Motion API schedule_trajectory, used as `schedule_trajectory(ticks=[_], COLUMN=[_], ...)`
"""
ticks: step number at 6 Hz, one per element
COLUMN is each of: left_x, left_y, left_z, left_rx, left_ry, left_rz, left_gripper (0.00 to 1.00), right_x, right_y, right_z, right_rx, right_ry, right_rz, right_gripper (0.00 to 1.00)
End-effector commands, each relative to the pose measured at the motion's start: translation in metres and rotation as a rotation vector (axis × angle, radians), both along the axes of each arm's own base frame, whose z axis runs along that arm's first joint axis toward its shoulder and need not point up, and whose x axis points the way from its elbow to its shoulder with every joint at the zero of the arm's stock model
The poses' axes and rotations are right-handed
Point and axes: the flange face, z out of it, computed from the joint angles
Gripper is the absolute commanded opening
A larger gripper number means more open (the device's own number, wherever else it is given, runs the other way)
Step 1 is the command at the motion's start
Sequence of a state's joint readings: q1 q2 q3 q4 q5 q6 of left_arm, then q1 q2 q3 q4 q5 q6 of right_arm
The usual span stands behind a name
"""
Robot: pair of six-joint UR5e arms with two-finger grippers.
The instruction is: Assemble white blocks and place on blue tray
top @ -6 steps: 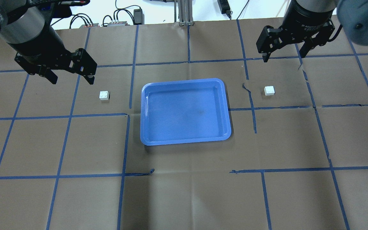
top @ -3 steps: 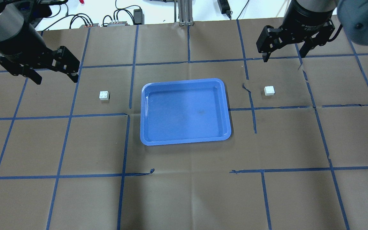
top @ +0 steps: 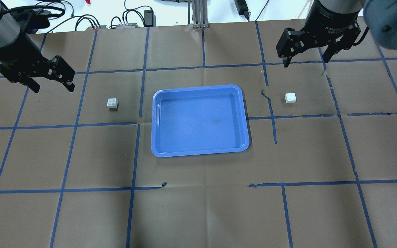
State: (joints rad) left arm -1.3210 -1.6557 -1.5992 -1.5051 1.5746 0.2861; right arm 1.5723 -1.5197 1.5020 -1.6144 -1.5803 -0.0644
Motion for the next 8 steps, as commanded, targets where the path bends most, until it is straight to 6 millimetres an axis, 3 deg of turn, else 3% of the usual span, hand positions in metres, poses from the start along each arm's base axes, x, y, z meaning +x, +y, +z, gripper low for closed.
schedule_trajectory(ticks=[1, 2, 4, 6, 8], left_x=[0.015, 0.014, 0.012, 0.011, 0.015], left_y=[-0.041, -0.039, -0.029, -0.021, -0.031], left_z=[-0.059, -0.071, -0.115, -0.146, -0.171], left_rx=[0.023, 0.048, 0.024, -0.036, -0.054], left_ry=[0.007, 0.014, 0.008, -0.009, -0.014], left_rz=[0.003, 0.0, -0.034, -0.033, -0.034], left_gripper=[0.99, 0.99, 0.99, 0.99, 0.97], right_x=[0.0, 0.0, 0.0, 0.0, 0.002], right_y=[0.0, 0.0, 0.0, 0.001, 0.007], right_z=[0.0, -0.001, -0.001, -0.001, 0.004], right_rx=[-0.002, 0.001, 0.003, 0.006, 0.008], right_ry=[0.001, 0.001, 0.001, 0.003, 0.0], right_rz=[0.0, 0.0, 0.0, 0.0, 0.002], right_gripper=[1.0, 1.0, 1.0, 1.0, 1.0])
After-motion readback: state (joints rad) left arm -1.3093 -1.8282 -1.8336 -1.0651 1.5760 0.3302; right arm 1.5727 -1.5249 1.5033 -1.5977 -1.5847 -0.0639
